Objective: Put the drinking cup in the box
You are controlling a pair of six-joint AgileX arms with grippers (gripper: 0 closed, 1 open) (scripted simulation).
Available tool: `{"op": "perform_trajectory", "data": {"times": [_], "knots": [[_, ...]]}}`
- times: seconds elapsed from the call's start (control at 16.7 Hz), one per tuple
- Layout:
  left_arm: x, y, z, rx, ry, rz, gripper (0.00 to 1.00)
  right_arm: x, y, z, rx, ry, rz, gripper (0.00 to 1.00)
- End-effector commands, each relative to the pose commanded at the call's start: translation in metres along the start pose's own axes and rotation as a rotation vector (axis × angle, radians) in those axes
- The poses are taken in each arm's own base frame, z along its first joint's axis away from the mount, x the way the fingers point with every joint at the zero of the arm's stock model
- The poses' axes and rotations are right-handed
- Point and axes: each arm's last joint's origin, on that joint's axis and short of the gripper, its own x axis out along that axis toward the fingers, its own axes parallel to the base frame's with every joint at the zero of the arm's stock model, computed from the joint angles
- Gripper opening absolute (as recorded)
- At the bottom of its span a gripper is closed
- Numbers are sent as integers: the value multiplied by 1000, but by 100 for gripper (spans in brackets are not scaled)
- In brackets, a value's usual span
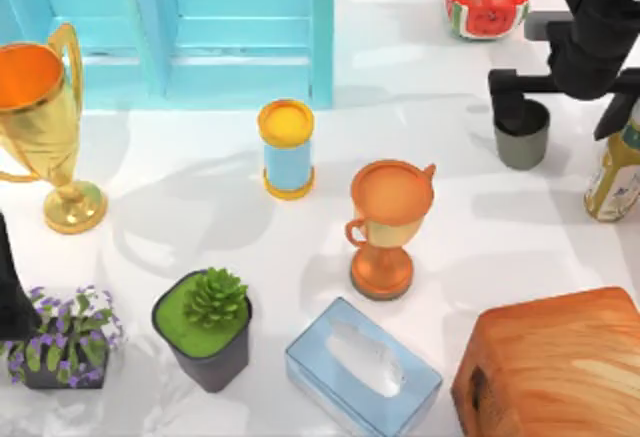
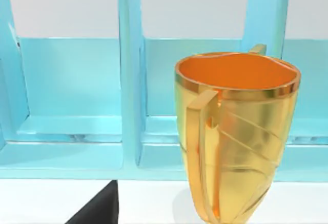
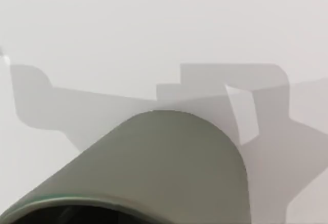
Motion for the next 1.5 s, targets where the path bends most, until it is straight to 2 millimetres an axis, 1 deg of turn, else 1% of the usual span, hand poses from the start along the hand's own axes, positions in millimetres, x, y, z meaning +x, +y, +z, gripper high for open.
{"op": "perform_trajectory", "data": {"times": [0.12,0.9,0.96,1.5], "knots": [[0,0,0,0,0,0,100,0,0,0,0,0,0,100],[0,0,0,0,0,0,100,0,0,0,0,0,0,2],[0,0,0,0,0,0,100,0,0,0,0,0,0,0],[0,0,0,0,0,0,100,-2,-1,1,1,-5,2,0]]}}
